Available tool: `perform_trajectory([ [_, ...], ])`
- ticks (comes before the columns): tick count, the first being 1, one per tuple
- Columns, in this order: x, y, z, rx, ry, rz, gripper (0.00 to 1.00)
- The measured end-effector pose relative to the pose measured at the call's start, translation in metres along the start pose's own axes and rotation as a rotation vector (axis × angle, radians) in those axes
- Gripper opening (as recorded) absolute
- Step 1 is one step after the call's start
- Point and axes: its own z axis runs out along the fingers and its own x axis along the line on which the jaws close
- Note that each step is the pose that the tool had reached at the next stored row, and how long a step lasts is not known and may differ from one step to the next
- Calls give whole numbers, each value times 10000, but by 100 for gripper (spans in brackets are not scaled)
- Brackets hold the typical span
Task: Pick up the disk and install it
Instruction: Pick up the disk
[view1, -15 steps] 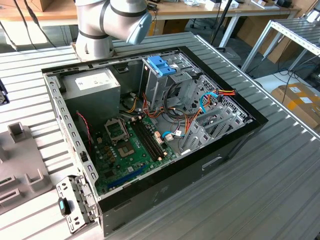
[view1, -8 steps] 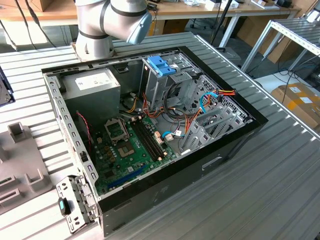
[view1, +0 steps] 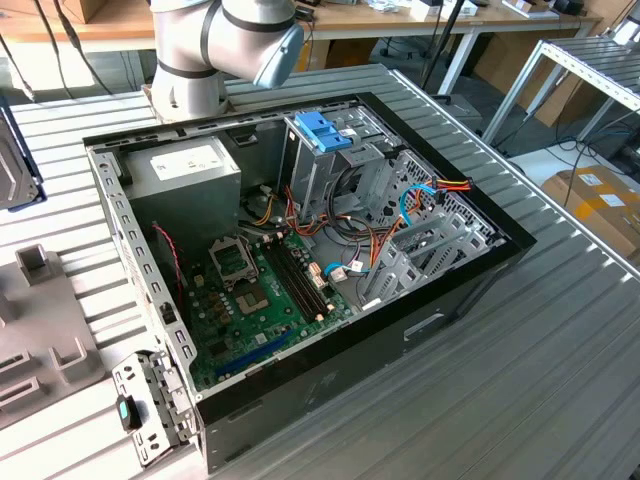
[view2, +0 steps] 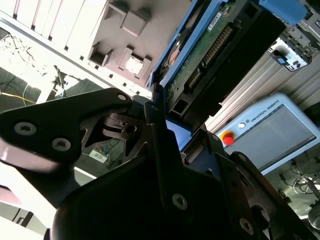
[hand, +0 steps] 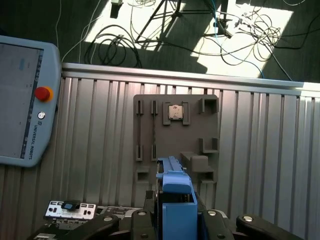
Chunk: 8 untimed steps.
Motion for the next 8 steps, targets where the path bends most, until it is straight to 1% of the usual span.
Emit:
perform_trajectory([
  [4, 5, -44, -1, 0, 0, 0, 37],
  [8, 10, -103, -4, 0, 0, 0, 37],
])
